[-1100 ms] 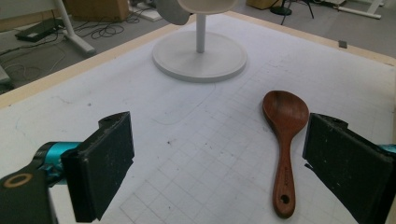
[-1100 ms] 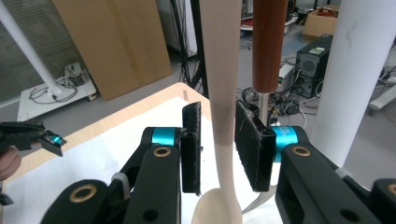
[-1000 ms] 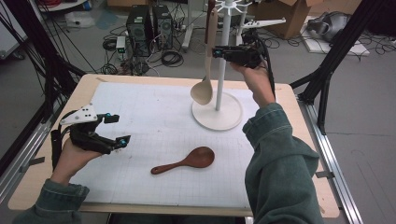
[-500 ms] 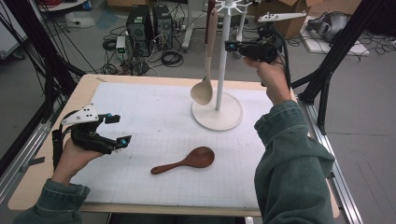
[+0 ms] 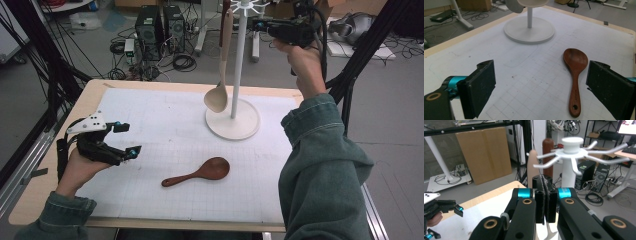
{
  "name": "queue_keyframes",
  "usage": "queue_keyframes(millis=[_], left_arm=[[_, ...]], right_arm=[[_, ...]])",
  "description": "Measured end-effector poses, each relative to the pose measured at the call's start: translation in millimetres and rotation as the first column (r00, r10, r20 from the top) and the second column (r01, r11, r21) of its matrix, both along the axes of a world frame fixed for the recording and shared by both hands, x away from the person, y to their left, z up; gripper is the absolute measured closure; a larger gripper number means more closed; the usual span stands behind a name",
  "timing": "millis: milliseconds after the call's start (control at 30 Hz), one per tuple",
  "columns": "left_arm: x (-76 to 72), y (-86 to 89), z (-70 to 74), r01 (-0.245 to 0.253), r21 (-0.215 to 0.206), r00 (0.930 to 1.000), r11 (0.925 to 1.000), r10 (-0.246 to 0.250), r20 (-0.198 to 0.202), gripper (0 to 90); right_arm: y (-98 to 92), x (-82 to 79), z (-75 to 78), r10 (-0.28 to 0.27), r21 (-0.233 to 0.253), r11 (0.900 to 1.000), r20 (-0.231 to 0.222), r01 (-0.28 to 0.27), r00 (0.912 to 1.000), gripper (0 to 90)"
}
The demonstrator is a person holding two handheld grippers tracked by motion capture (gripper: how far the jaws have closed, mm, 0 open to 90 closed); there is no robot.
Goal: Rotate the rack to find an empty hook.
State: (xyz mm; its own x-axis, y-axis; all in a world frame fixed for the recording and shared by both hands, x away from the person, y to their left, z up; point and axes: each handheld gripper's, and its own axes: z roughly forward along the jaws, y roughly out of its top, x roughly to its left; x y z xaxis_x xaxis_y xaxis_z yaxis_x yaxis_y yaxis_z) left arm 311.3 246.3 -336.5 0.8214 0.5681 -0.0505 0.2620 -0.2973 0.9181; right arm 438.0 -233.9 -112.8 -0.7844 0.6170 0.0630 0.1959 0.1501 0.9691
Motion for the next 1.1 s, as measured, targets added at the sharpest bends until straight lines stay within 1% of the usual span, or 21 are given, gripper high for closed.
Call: queue_keyframes(millis=[167, 300, 500, 800, 1000, 1100], left_arm=[[-1.1, 1.2, 0.7, -0.001, 0.002, 1.0, 1.0, 0.001, 0.005, 9.5], [0.1, 0.3, -0.5, 0.0, 0.001, 1.0, 1.0, 0.0, 0.0, 9.5], [1.0, -0.2, -0.9, -0.001, 0.005, 1.0, 1.0, 0.001, -0.001, 9.5], [0.2, -2.0, -0.9, 0.004, 0.003, 1.0, 1.0, -0.004, -0.005, 9.5], [-0.4, -2.4, -0.4, 0.003, 0.002, 1.0, 1.0, -0.003, -0.002, 9.5], [-0.5, -2.7, -0.4, 0.007, 0.006, 1.0, 1.0, -0.007, -0.002, 9.5]], right_arm=[[8.3, 3.1, 3.8, -0.018, -0.009, 1.0, 0.006, 0.018, 0.9998, 89.7], [12.2, 5.2, 2.7, -0.022, -0.015, 1.0, 0.001, 0.022, 0.9998, 89.7], [16.7, 8.3, 0.8, -0.028, -0.01, 1.0, 0.007, 0.028, 0.9996, 89.7], [24.7, 5.1, 1.2, -0.053, -0.015, 0.998, 0.017, 0.053, 0.9984, 89.9], [28.9, 3.5, 1.5, -0.059, -0.022, 0.998, 0.025, 0.059, 0.998, 89.9], [30.4, 2.7, 1.6, -0.049, -0.026, 0.998, 0.025, 0.049, 0.9985, 89.9]])
